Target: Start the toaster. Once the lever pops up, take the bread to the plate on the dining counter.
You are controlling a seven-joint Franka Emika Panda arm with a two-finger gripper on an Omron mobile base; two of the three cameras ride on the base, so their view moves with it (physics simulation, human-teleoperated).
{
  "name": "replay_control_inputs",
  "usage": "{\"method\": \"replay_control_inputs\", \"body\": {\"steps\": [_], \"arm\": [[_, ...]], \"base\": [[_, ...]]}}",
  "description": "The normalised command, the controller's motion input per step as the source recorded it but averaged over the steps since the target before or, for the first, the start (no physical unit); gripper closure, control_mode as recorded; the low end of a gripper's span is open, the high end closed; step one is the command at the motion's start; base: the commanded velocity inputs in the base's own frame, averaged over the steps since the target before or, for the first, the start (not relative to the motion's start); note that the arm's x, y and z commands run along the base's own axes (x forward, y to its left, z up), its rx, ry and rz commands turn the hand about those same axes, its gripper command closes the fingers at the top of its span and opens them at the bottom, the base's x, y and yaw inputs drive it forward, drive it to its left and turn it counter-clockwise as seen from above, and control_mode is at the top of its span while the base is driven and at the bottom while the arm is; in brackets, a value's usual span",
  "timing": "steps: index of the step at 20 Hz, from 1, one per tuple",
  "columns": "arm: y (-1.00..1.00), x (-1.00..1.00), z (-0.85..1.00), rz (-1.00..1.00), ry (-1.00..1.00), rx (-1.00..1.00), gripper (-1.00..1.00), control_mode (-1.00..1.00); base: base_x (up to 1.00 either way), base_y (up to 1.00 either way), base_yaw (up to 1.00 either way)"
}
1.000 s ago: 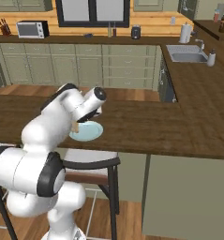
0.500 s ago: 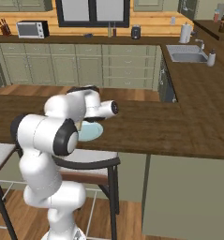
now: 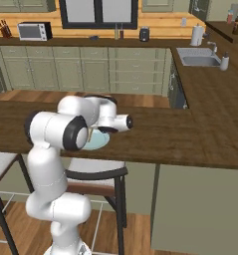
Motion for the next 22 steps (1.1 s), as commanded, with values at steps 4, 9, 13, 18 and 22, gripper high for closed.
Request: {"method": "replay_control_inputs", "body": {"steps": [4,9,13,18,22], "arm": [[0.05,0.01,-0.26,-0.02,0.00,0.00,1.00,-1.00],[0.12,0.00,-0.24,-0.04,0.00,0.00,1.00,-1.00],[0.07,0.11,-0.14,-0.07,0.00,-0.01,-1.00,-1.00],[0.02,0.18,-0.12,-0.09,0.01,-0.03,-1.00,-1.00],[0.00,0.13,-0.05,-0.08,0.00,-0.03,-1.00,-1.00]], "base": [[0.00,0.00,0.00],[0.00,0.00,0.00],[0.00,0.00,0.00],[0.00,0.00,0.00],[0.00,0.00,0.00]]}}
